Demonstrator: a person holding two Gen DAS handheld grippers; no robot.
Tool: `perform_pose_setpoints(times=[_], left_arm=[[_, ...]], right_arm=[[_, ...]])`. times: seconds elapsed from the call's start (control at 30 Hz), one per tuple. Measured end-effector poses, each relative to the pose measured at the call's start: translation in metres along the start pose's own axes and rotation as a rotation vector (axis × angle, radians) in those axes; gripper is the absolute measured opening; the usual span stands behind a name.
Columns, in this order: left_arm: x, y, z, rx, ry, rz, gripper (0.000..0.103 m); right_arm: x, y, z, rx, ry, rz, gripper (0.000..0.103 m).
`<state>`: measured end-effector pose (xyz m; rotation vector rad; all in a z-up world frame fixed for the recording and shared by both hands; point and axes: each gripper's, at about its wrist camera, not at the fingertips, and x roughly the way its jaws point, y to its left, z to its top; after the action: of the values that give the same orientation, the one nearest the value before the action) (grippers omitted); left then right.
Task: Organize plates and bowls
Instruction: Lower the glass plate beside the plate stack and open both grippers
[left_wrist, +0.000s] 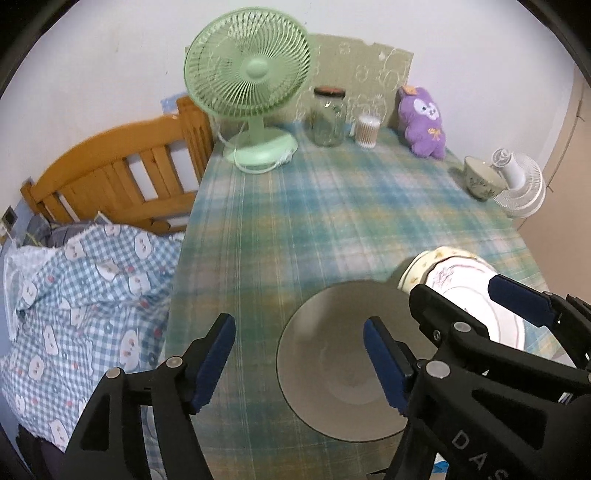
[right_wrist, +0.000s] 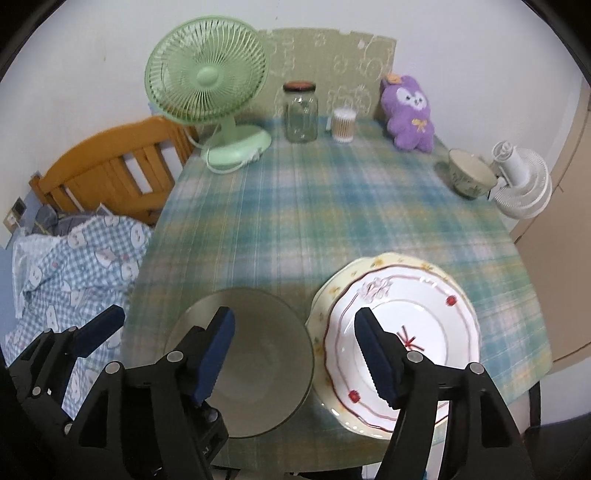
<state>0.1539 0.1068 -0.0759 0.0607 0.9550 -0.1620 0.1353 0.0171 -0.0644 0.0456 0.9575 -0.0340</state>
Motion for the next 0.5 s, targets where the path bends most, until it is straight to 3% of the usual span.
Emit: perform_pose_setpoints(times=[0.5], left_arm=[[-0.015, -0.034, 0.025, 0.008, -0.049, -0.024, 0.074]], right_arm=[[-0.023, -0.041, 0.026, 0.03, -0.059, -0.03, 0.076]])
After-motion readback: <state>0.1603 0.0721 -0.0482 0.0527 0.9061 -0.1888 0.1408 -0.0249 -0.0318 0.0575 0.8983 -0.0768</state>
